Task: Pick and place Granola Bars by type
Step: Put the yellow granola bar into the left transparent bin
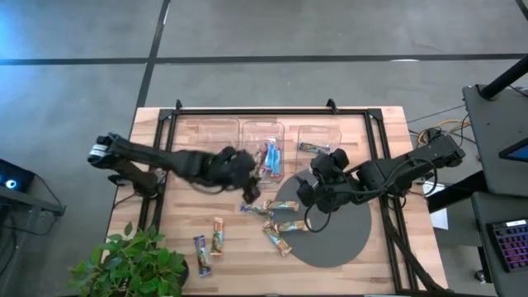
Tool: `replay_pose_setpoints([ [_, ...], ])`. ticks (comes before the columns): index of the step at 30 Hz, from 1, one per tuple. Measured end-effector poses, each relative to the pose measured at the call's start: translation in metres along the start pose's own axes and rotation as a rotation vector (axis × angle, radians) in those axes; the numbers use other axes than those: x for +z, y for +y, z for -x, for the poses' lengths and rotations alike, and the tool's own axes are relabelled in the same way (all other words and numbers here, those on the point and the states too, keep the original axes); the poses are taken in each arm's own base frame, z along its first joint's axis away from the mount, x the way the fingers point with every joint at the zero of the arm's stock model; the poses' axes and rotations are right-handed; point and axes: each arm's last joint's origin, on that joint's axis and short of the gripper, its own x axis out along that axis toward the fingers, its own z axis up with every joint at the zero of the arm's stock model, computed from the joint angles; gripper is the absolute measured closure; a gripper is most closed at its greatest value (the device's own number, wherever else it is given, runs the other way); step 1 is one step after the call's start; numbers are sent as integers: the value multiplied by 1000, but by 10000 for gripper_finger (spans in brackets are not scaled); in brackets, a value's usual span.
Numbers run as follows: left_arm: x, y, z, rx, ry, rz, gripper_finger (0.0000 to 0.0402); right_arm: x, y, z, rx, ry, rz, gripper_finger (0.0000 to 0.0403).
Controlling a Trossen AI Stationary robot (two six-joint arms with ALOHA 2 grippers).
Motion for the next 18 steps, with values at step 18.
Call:
replay_pose_setpoints([
  [18, -63, -56, 44, -82, -41, 81, 227, -41, 6, -8, 202, 449, 4, 39],
])
